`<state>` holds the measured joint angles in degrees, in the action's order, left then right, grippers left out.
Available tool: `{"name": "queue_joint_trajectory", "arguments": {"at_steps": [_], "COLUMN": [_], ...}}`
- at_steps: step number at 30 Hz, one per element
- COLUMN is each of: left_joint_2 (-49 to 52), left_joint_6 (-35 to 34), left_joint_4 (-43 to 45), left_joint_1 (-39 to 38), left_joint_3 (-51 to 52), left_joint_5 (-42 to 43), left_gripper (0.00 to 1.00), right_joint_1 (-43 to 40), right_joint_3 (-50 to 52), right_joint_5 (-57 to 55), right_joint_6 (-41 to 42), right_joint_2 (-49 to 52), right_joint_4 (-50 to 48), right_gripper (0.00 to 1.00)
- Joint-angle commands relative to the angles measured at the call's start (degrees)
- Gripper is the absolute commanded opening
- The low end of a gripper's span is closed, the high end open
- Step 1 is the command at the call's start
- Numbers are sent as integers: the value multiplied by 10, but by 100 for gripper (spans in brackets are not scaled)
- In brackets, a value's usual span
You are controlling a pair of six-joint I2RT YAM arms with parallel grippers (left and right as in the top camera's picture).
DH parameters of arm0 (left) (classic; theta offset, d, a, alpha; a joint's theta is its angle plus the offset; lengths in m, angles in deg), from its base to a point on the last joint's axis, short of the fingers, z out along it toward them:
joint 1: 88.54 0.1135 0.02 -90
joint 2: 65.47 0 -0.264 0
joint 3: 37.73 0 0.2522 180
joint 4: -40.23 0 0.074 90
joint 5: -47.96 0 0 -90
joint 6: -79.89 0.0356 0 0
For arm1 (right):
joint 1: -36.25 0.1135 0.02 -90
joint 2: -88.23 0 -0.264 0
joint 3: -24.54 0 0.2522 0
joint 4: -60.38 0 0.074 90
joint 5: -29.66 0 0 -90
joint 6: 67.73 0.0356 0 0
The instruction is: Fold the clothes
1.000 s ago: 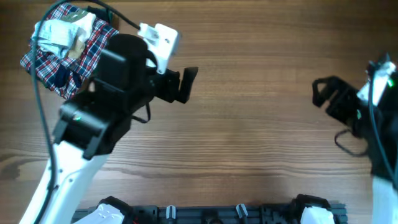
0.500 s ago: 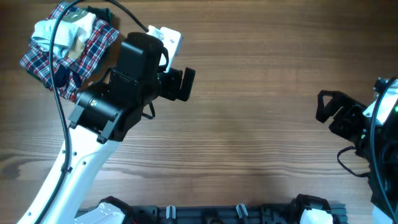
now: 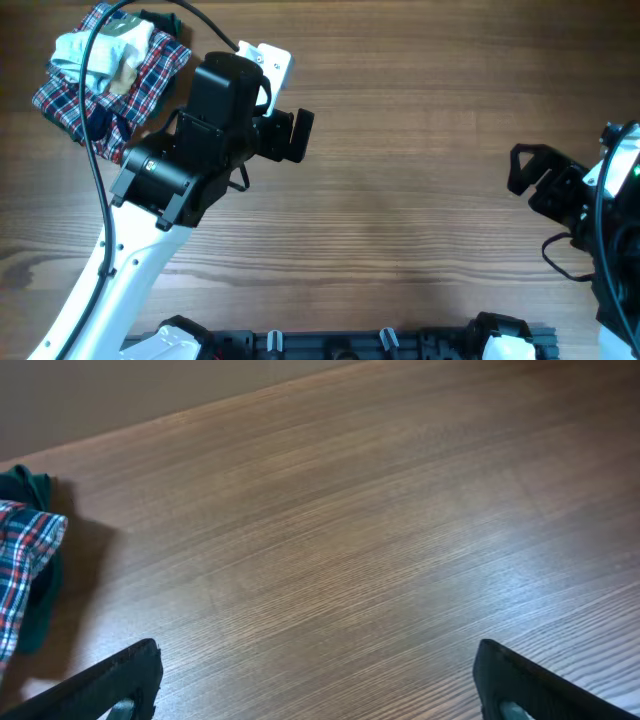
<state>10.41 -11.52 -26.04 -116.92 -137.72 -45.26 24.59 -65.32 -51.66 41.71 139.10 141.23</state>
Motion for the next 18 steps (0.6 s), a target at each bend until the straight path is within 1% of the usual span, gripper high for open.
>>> {"name": "queue_joint_trajectory", "arguments": {"at_steps": [1, 5, 7, 11, 15, 18], "left_joint_2": [3, 3, 3, 3, 3, 3], "left_joint_6": [-8, -8, -8, -8, -8, -8], "left_joint_4": [1, 1, 1, 1, 1, 1], "left_joint_1": [3, 3, 3, 3, 3, 3], "left_joint_3": [4, 4, 4, 4, 4, 4], "left_joint_5": [-9, -9, -9, -9, -9, -9], "left_gripper": [100, 100, 100, 100, 100, 100], "right_joint_1": [2, 2, 2, 2, 2, 2], "right_joint_3": [0, 1, 9, 114, 265, 378], "right_joint_5": [-12, -16, -25, -1, 43, 80], "right_joint_6": [0, 0, 0, -32, -38, -48], "right_joint_2": [7, 14, 8, -65, -164, -237], "right_joint_4": [0, -5, -24, -158, -313, -447], "right_gripper": [100, 100, 100, 100, 100, 100]}}
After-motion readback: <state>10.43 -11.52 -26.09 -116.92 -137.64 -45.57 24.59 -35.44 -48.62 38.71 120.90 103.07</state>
